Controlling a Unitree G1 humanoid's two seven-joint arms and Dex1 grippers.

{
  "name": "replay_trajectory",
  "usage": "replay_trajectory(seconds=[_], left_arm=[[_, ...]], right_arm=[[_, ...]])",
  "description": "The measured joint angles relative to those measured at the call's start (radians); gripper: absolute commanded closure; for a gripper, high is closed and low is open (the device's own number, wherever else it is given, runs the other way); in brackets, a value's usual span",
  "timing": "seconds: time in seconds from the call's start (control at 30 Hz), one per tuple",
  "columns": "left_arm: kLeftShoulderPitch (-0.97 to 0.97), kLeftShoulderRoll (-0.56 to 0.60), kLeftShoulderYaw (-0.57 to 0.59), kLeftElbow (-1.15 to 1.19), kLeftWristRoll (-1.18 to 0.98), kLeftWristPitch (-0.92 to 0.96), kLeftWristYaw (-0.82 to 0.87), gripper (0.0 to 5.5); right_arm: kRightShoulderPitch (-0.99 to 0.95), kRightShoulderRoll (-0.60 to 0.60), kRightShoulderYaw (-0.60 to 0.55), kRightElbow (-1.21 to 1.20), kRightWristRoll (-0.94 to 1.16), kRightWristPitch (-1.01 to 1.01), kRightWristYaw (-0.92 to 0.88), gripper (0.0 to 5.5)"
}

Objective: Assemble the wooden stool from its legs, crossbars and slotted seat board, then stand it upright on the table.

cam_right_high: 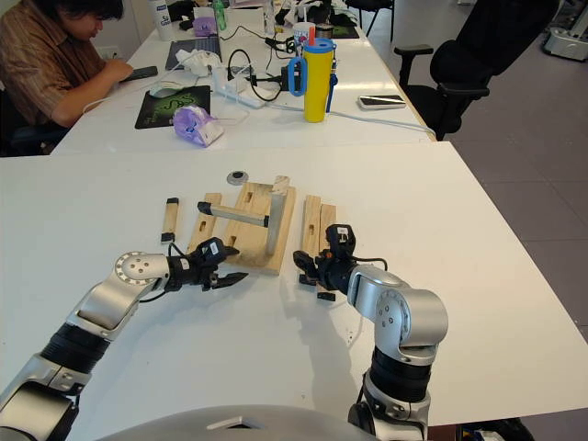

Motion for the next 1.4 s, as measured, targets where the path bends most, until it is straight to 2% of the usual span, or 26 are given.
replay_trajectory(seconds=[0.33, 0.53, 0.9, 1.07, 1.2, 1.4], left_arm=[[0.000, -0.001, -0.005, 0.000, 0.000, 0.000, 0.008, 2.46], [0.009, -0.031, -0.015, -0.009, 0.005, 0.026, 0.058, 2.46], [0.038, -0.100, -0.029, -0.091, 0.026, 0.144, 0.183, 2.46], [0.046, -0.128, -0.030, -0.119, 0.043, 0.198, 0.213, 2.46], [0.045, -0.149, -0.031, -0.119, 0.054, 0.231, 0.229, 2.46], [0.024, -0.189, -0.059, -0.119, 0.067, 0.264, 0.233, 2.46]], right_arm=[[0.025, 0.000, -0.012, 0.080, 0.033, -0.015, -0.035, 2.03], [0.028, -0.007, 0.078, 0.084, 0.003, -0.032, -0.092, 2.03], [0.015, -0.102, 0.120, 0.086, -0.040, 0.002, -0.129, 2.03], [0.015, -0.092, 0.115, 0.089, -0.040, -0.001, -0.133, 2.03], [0.015, -0.095, 0.139, 0.123, -0.048, -0.045, -0.134, 2.03], [-0.012, -0.116, 0.242, 0.229, -0.113, -0.190, -0.165, 2.03]])
